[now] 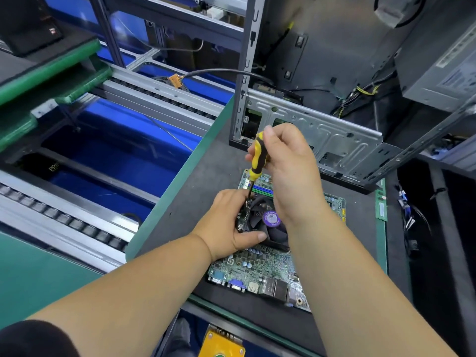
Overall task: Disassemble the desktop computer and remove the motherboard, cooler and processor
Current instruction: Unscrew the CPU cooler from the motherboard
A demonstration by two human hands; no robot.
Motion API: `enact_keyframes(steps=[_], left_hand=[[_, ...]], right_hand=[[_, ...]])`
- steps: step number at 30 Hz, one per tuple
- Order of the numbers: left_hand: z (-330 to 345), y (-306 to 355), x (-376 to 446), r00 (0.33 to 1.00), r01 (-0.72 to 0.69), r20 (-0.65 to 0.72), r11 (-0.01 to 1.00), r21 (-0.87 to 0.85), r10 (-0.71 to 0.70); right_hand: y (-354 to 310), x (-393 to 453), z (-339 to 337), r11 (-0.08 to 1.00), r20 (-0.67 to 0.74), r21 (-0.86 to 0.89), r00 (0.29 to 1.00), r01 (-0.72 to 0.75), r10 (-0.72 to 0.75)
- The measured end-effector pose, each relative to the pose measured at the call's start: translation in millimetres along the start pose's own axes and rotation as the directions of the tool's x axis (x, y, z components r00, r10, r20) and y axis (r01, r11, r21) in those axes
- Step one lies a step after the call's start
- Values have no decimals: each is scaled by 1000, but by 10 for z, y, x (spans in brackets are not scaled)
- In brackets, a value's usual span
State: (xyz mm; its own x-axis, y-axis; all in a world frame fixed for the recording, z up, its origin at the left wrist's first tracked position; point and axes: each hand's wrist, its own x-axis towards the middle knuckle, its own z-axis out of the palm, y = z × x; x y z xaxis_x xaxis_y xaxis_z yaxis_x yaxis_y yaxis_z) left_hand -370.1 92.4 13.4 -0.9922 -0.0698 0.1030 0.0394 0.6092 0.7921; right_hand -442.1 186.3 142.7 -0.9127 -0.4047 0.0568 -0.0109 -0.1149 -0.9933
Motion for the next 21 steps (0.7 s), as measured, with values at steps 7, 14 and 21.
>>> enact_keyframes(steps=[7, 14, 21], left_hand=[[37, -47, 51, 996, -24, -87, 996, -87, 16], [35, -57, 27, 997, -60, -49, 998, 2, 60], [-6, 5, 4, 1000, -14, 2, 1000, 16, 14]], right_hand=[[127, -159, 318, 998, 78, -5, 995, 59, -58], [-13, -7, 244, 996, 213, 82, 977, -22, 4], [29, -56, 40, 1000, -57, -17, 998, 2, -3]])
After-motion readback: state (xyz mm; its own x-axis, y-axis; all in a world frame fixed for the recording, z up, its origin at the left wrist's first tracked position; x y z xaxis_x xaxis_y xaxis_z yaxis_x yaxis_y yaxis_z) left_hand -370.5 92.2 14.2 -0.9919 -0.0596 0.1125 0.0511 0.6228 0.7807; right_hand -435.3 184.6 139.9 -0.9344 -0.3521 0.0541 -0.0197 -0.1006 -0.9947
